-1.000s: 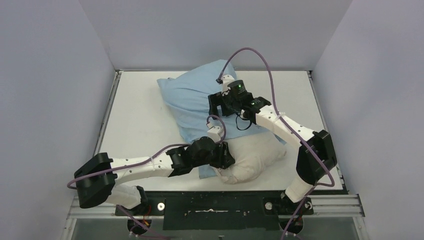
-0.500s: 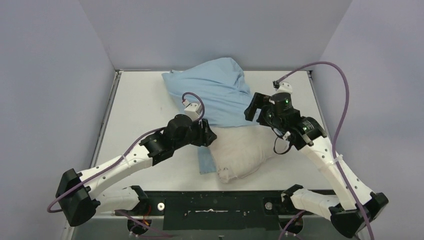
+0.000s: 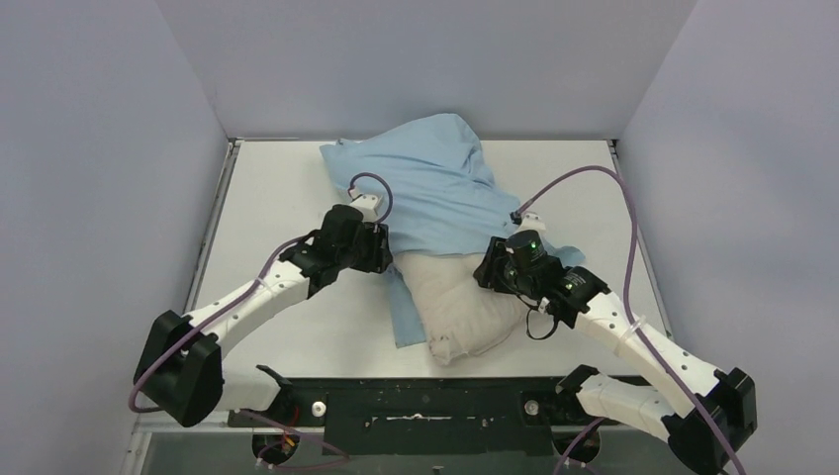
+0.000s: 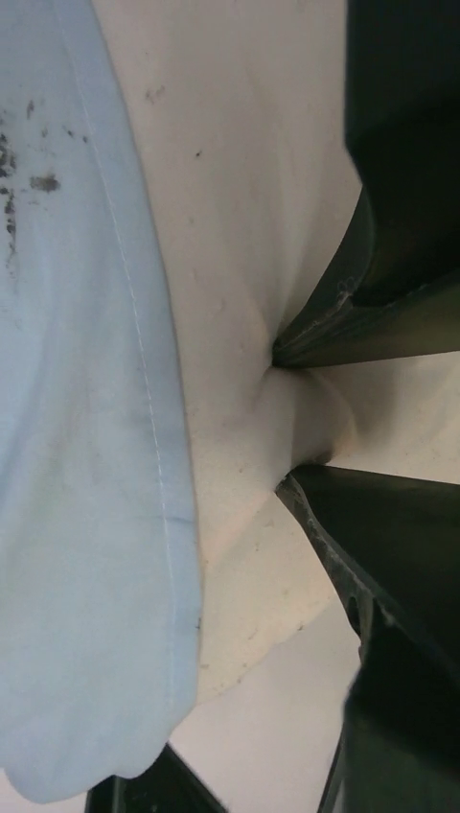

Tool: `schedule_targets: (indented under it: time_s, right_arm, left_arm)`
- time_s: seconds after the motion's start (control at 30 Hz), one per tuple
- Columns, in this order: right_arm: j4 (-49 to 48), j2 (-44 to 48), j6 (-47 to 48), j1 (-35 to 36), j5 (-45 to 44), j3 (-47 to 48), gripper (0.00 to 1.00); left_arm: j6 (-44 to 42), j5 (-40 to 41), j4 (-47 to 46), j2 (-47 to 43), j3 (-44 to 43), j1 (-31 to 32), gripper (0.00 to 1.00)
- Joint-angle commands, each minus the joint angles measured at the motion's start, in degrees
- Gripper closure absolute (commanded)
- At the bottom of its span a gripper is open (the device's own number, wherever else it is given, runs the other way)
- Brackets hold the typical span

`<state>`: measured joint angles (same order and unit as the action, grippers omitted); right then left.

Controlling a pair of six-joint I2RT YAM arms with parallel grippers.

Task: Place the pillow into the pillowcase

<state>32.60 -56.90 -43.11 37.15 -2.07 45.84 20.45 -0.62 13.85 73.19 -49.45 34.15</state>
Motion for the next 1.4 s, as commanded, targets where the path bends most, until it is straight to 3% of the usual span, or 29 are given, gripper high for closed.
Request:
schedule_targets:
  time_s: [0.0,0.1,0.2,0.23,0.57,0.8,0.93,1.03,1.1,1.27,1.37]
  right_arm:
    - [-7.8,-3.1,6.1,-2.1,-7.3,1.1,0.63]
    - [-9.7,-3.9,8.7,-5.8,-5.1,0.7,0.64]
    - [-12.5,-3.7,9.9,-9.6,-2.0,-0.8,0.64]
    - [-13.4,-3.6,10.5,-10.5,-1.3,-1.4,0.64]
    - [-22.6,-8.1,12.2,-13.8,2.9,-2.2,0.65]
    - [-27.8,-13.0,11.8,-15.2,7.9,-0.7,0.67]
    - [-27.7,-14.2,12.8,-15.7,8.4,0.7,0.67]
    - [-23.2,-13.3,12.6,-16.2,8.7,2.6,0.64]
    - [-18.8,-11.5,11.3,-16.4,8.1,3.4,0.60]
    - [-13.1,-4.8,7.9,-16.7,7.0,2.0,0.41]
    - [-11.5,-0.5,6.5,-16.8,7.2,0.3,0.38]
  left_arm:
    - [-7.1,-3.1,-5.8,5.7,-5.2,-0.2,0.57]
    - [-9.8,-3.7,-8.2,9.3,-7.3,-0.2,0.59]
    - [-12.5,-6.4,-9.0,9.2,-8.1,-0.2,0.93]
    - [-13.3,-7.9,-8.6,8.4,-8.2,-0.2,1.00]
    - [-10.9,-25.3,-9.2,1.3,-2.5,0.6,1.00]
    - [-11.3,-30.2,-9.4,5.6,-0.7,4.6,1.00]
    - [-11.1,-25.9,-6.0,5.4,-2.4,6.6,0.96]
    - [-10.8,-17.5,-4.0,2.3,-3.4,8.2,0.69]
    - [-12.0,-10.1,-4.8,-0.4,-3.1,10.5,0.61]
    - [-17.7,4.8,-9.3,-2.3,-3.3,16.7,0.57]
    - [-20.0,8.6,-10.9,-0.1,-4.2,18.1,0.58]
